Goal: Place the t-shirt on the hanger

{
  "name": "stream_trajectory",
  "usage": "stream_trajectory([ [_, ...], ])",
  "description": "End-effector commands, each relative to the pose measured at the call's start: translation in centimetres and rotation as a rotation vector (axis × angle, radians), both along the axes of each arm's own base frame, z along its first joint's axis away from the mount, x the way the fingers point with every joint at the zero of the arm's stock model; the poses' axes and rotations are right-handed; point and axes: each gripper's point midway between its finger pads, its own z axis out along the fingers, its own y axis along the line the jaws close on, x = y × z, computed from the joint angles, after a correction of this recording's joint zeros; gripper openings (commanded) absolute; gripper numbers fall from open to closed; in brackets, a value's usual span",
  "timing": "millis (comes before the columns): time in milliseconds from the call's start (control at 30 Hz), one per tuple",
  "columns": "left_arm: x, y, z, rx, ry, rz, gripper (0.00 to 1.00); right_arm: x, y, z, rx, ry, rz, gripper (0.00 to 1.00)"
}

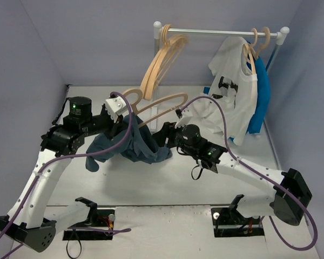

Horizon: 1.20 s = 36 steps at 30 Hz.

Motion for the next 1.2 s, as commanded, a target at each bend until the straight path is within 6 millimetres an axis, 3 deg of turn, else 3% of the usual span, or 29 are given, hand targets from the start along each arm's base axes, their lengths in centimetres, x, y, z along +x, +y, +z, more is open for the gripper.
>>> stream_trajectory([
  [0,0.4,-0.5,3.8,-0.074,-0.131,-0.014,0.0,0.9,1.4,1.9,0.128,-0.011,-0.056,0.54],
  [200,0.5,-0.4,3.7,-0.073,-0.124,-0.002,0.0,-0.8,2.7,0.3,0.154,0.043,-0.003,0.53],
  [300,0.6,-0.4,3.6,-0.07,-0.123,0.001,0.0,-1.2,2.5,-0.3,0.144,0.046,0.0,0.53],
  [533,0.4,-0.3,4.2,-0.081,-0.133,0.004,0.0,-2.1,1.7,-3.9,0.099,0.109,-0.005,0.49],
  [700,-0.3,-0.1,4.1,-0.079,-0.131,-0.001,0.0,-1.8,0.7,-4.4,0.065,0.083,-0.011,0.16],
  [733,-0.4,-0.1,4.2,-0.077,-0.133,-0.005,0.0,-1.4,0.2,-4.2,0.062,0.075,-0.022,0.04],
  [767,-0.7,0.0,4.2,-0.074,-0.136,-0.008,0.0,-1.1,-0.2,-4.1,0.061,0.073,-0.025,0.01],
  [867,-1.4,0.1,4.0,-0.06,-0.137,-0.035,0.0,0.6,-2.3,-3.7,0.026,0.06,-0.067,0.0],
  [1167,-3.6,0.3,1.2,0.032,-0.124,-0.153,0.0,6.9,-10.7,0.8,-0.107,-0.022,-0.164,0.0],
])
